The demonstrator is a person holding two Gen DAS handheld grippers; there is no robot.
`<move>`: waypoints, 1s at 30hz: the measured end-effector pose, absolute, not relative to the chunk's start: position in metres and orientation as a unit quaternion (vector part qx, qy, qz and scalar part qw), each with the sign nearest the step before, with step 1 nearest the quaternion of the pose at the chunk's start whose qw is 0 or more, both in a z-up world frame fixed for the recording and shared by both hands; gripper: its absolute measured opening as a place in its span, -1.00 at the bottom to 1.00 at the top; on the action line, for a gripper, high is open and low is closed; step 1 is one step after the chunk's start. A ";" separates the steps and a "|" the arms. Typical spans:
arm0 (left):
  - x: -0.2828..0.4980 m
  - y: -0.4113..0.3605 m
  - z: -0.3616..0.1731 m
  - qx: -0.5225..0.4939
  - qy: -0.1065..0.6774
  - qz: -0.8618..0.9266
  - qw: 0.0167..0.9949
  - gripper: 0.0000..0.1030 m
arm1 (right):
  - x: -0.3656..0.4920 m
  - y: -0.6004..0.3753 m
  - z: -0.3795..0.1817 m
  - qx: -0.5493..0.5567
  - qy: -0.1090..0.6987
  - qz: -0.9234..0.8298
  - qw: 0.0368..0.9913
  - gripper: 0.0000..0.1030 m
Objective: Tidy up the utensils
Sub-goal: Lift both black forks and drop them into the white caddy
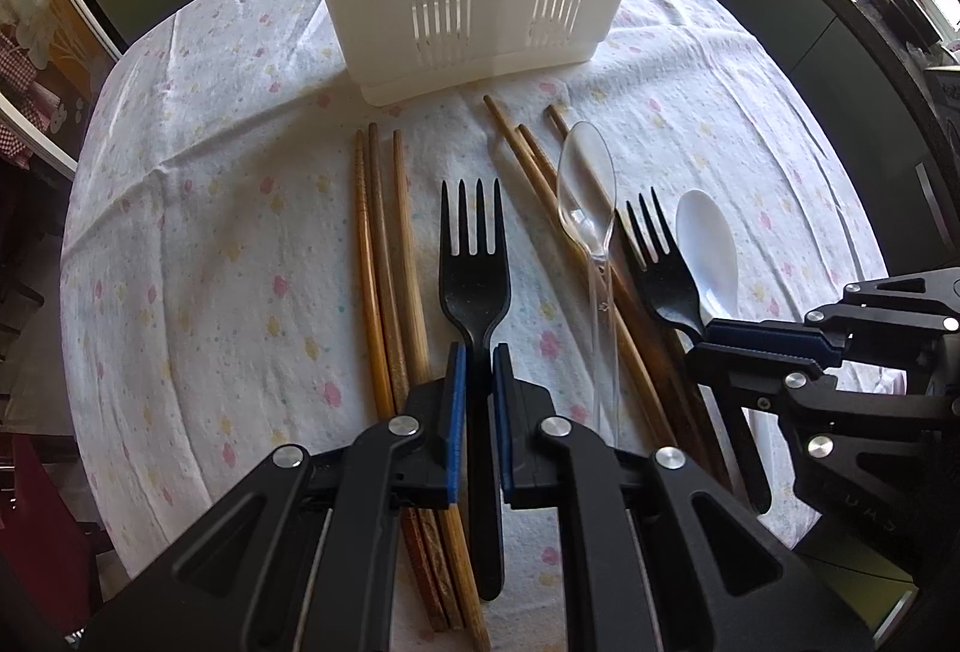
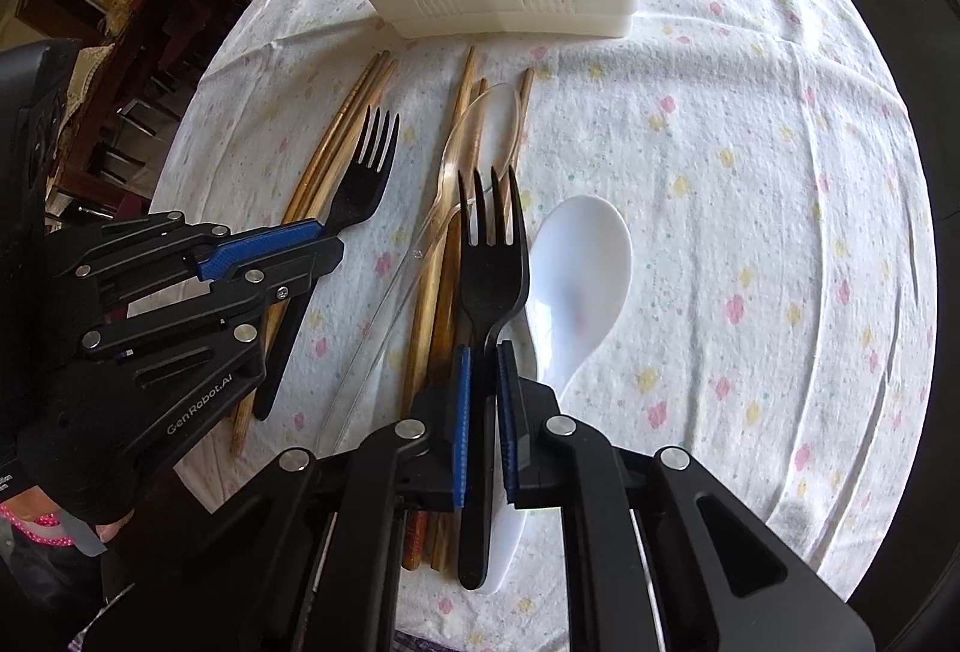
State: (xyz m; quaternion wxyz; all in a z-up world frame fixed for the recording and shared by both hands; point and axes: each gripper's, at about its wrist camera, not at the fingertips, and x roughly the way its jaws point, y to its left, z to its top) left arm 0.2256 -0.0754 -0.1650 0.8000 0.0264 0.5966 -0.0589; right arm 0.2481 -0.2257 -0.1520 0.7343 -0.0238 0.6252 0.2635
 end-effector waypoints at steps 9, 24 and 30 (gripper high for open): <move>0.216 -0.062 -0.128 0.002 0.560 -0.069 0.826 -0.83 | 0.235 -0.259 -0.093 0.045 0.548 0.309 0.776 -0.82; 0.228 -0.043 0.047 -0.059 0.314 -0.090 0.943 -0.83 | 0.272 -0.267 0.031 0.112 0.336 0.321 0.878 -0.82; 0.271 -0.048 0.070 -0.051 0.185 -0.054 0.980 -0.83 | 0.299 -0.255 0.058 0.114 0.277 0.284 0.911 -0.82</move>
